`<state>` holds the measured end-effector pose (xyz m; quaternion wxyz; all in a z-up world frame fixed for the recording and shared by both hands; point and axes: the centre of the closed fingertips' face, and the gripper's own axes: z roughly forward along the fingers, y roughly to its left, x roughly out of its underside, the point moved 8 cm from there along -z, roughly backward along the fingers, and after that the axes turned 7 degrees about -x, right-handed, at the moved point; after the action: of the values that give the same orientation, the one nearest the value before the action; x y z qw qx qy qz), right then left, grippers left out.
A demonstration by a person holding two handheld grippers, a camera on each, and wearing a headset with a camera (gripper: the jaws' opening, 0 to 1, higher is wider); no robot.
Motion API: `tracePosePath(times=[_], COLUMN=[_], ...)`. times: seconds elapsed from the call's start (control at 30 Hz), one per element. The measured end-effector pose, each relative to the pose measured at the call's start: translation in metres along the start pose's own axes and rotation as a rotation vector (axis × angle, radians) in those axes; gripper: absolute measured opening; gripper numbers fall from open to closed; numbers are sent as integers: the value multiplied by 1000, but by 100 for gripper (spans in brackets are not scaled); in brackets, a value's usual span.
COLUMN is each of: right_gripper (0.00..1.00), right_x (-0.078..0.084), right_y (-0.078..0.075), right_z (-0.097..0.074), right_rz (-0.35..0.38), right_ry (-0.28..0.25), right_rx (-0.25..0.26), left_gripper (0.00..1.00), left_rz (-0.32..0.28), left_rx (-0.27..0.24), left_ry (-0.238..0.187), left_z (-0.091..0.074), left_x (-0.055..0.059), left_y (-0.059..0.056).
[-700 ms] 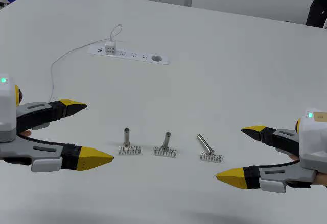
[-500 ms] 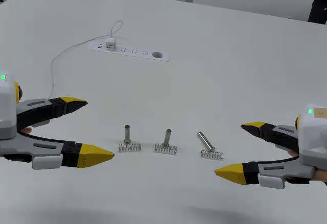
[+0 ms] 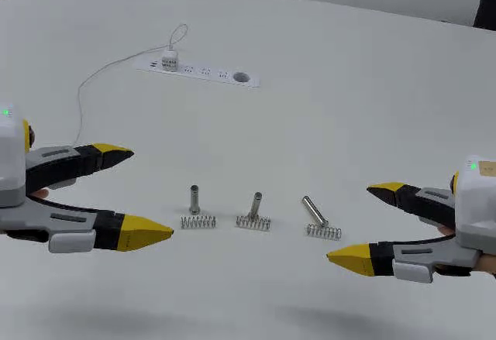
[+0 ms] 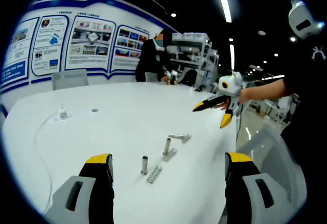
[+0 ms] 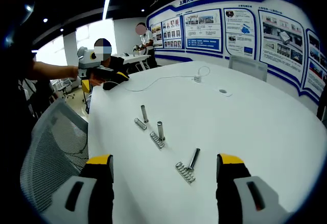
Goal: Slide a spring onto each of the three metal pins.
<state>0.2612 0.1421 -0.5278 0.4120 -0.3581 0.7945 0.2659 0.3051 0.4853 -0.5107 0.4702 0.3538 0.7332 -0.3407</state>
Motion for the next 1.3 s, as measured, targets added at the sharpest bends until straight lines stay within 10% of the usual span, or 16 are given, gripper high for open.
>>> tracePosePath(times=[1.3], right_gripper=[64], right_x=[4], right_y=[-19], right_z=[24], right_rz=[10], right_ry=[19], right_rx=[58], left_gripper=[91], left_rz=[33], left_rx=[-33], left_ry=[16], left_z=[5], left_x=[1], left_y=[1])
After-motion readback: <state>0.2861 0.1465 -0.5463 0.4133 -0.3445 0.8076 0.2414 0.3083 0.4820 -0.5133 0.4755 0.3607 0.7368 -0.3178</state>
